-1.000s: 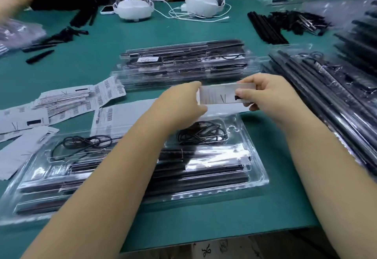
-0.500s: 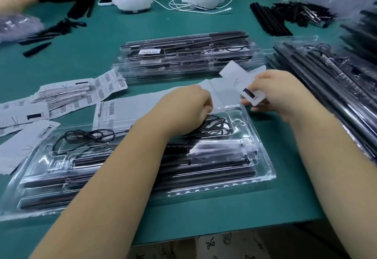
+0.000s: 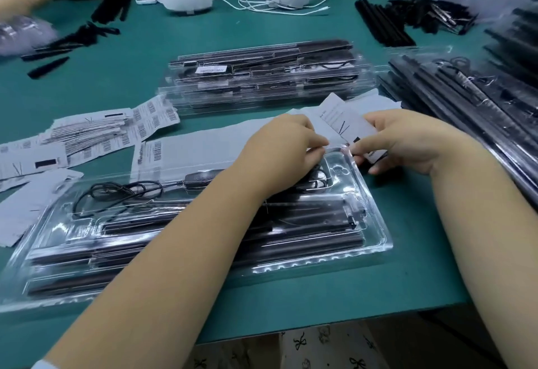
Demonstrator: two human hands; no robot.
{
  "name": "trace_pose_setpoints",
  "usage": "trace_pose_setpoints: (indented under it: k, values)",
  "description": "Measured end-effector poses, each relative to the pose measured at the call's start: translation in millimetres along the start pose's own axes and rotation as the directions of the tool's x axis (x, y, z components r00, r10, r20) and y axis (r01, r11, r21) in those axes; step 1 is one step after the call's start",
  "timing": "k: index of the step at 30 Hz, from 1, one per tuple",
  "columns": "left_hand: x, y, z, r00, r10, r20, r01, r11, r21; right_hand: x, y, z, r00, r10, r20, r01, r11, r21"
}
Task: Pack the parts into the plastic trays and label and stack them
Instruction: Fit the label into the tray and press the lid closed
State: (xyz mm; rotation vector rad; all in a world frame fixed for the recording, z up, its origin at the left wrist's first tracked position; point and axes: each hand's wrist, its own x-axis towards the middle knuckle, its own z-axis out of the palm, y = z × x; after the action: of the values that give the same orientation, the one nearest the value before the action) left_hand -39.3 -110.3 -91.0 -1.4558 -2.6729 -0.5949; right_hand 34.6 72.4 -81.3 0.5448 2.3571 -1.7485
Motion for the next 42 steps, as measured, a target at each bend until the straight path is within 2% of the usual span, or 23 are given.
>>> trace_pose_setpoints:
  k: [3,9,15,21,23,25,27,28,31,33,38,42]
  values:
    - [2,3,1,0.998,0.01,-0.054,-0.01,1.0,0.0,1,0,1,1.0,0.014,-0.012,-0.014,0.999,0.031]
    - [8,6,11,0.999,-0.033,0.028,0.034,0.998,-0.053,4,1,3,0.999,0.022,-0.047,-0.019,0.999,0.05]
    - [2,7,8,0.998,-0.023,-0.057,0.013,0.986,-0.165,0,0,1,0.999,0.032,0.036,-0.033,0.999,0.032]
    - [1,6,6,0.998,-0.034,-0.051,0.024,0.982,-0.19,3,1,11,0.996,0.023,-0.088,-0.031,0.995,-0.091]
    - [-1,5,0,0.998,-0.028,-0.06,0.012,0.969,-0.248,6,0,11,0.986,0.02,-0.167,-0.038,0.993,-0.11]
    - [-3,1,-9,0.997,-0.002,-0.074,-0.016,0.972,-0.235,8,-1,10,0.966,0.063,-0.25,-0.054,0.998,0.041]
    - [-7,-5,-17,0.998,-0.009,-0.07,0.0,0.992,-0.124,8,-3,7,0.958,0.072,-0.279,-0.013,0.978,0.21]
    - [-8,-9,-21,0.997,-0.04,-0.072,0.031,0.993,-0.117,6,-4,5,0.961,0.051,-0.273,0.01,0.976,0.217]
    - [-11,-22,-33,0.99,-0.137,-0.02,0.121,0.927,-0.356,1,-4,0,0.973,-0.026,-0.229,0.054,0.992,0.114]
    - [-12,-26,-35,0.986,-0.16,0.056,0.168,0.876,-0.452,0,-3,0,0.979,-0.067,-0.194,0.083,0.994,0.077]
    - [-12,-26,-32,0.989,-0.151,0.004,0.132,0.854,-0.502,2,-1,15,0.99,-0.126,-0.059,0.132,0.986,0.105]
    - [-13,-27,-35,0.987,-0.161,-0.011,0.13,0.835,-0.535,5,-2,16,0.963,-0.242,-0.116,0.25,0.966,0.062]
